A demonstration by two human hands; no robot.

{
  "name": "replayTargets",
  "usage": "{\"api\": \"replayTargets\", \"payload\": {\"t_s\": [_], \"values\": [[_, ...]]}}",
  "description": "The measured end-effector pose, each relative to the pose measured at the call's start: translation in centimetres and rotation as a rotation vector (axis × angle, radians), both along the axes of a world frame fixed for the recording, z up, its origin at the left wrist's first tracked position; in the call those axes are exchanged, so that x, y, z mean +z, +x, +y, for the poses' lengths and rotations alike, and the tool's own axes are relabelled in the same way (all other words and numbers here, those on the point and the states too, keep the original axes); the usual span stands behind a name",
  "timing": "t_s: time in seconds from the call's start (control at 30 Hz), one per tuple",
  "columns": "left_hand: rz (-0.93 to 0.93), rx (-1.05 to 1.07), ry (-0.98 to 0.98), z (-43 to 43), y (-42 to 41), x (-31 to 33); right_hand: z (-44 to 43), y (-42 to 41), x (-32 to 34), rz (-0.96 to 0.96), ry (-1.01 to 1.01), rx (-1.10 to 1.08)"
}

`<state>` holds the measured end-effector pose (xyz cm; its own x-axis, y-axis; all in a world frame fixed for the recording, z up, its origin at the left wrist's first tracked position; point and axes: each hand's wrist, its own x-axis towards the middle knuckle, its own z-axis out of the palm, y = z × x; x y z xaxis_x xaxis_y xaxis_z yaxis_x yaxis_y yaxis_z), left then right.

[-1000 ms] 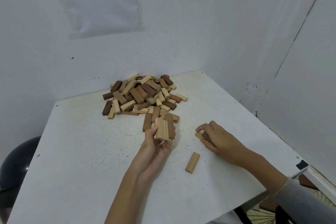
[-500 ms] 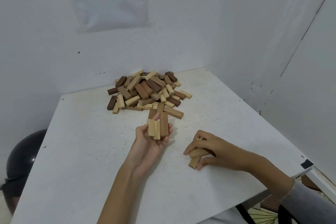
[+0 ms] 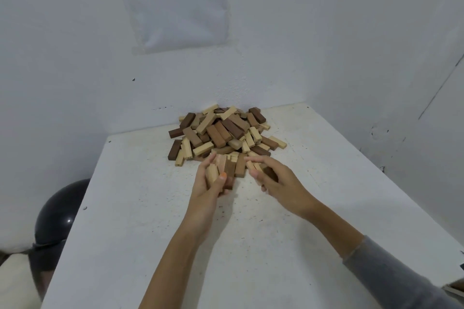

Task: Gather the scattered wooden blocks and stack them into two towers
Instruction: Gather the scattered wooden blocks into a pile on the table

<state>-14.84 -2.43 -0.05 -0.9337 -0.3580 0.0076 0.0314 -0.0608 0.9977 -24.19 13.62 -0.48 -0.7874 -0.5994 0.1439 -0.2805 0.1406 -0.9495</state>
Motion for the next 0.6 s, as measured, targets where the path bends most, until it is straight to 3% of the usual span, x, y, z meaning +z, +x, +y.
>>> {"api": "replayTargets", "payload": {"t_s": [0.17, 0.33, 0.6], "values": [[0.073, 0.097, -0.202, -1.7, -2.7, 1.1, -5.5, -2.1, 2.0, -0.032, -0.156, -0.070], [0.182, 0.170, -0.385, -4.4, -6.3, 2.0, -10.1, -5.4, 3.6, 0.061, -0.153, -0.123], [0.104, 0.251, -0.408, -7.4, -12.6, 1.6, -15.0, -11.7, 2.6, 0.105, -0.111, -0.304]]}}
